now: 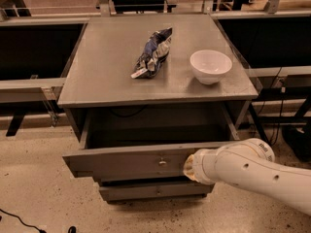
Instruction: Close top drawer
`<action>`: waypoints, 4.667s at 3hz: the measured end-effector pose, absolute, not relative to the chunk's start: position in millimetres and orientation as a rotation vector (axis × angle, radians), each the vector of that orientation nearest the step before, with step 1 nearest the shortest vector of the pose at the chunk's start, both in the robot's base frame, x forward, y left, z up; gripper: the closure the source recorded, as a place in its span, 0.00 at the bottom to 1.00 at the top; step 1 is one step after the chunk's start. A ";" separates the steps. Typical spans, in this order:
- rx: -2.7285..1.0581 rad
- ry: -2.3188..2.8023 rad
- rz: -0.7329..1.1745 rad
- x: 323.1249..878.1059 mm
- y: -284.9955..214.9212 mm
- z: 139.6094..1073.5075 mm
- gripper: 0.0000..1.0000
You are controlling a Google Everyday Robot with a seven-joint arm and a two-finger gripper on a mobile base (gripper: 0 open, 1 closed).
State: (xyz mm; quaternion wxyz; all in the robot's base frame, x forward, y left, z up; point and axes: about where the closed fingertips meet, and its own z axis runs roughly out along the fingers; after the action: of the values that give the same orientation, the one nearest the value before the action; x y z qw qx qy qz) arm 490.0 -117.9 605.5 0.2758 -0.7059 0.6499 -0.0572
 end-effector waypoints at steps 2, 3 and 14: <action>-1.897 1.746 -0.154 490.0 -117.9 605.5 0.40; -1.897 1.746 -0.154 490.0 -117.9 605.5 0.17; -1.834 1.675 0.177 541.7 -99.9 605.4 0.00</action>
Offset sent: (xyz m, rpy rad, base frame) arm 0.0000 0.0000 0.0000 0.0000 0.0000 0.0000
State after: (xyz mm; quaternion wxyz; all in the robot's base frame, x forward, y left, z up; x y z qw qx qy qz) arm 541.7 -99.9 605.4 0.3198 -0.6979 0.6373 0.0674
